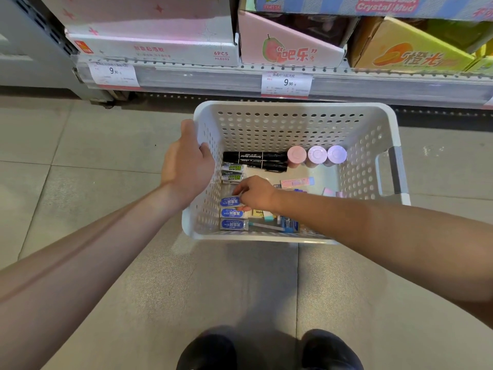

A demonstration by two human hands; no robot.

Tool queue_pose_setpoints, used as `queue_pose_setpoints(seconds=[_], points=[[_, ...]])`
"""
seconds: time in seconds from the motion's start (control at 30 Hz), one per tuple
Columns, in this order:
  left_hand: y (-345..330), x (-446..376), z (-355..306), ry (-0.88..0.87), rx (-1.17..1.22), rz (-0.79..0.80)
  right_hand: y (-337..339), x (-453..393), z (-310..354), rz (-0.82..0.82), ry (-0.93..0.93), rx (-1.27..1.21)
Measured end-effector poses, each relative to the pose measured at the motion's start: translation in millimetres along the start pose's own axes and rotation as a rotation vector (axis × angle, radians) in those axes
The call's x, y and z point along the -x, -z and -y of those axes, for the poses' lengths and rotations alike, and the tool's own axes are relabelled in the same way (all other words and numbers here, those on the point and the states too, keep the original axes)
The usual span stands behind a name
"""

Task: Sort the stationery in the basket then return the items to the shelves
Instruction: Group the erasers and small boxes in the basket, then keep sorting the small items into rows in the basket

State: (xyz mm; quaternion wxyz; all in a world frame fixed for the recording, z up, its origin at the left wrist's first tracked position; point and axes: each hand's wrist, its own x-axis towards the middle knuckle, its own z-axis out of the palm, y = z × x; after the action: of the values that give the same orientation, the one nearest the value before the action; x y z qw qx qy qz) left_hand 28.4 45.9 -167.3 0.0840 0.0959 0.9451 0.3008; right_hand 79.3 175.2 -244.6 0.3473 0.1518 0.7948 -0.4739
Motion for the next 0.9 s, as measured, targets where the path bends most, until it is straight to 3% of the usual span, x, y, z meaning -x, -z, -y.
queue_pose_setpoints(seconds=[0.13,0.3,0.47,0.7,0.9], points=[[-0.3,-0.7,1.1,0.013,0.000,0.003,0.6,4.8,-0.6,0.097,0.043,0.152],[0.2,0.1,0.2,0.029,0.005,0.015,-4.3,3.3,-3.1,0.093,0.100,0.429],[1.1,0.2,-0.4,0.031,0.013,0.019,-8.7,4.3,-4.6,0.079,0.146,0.554],[0.5,0.6,-0.1,0.013,0.008,0.015,-9.0,7.3,-5.1,0.120,0.224,0.602],[0.4,0.2,0.6,-0.002,0.016,0.010,24.2,12.4,1.4,0.295,0.210,0.490]])
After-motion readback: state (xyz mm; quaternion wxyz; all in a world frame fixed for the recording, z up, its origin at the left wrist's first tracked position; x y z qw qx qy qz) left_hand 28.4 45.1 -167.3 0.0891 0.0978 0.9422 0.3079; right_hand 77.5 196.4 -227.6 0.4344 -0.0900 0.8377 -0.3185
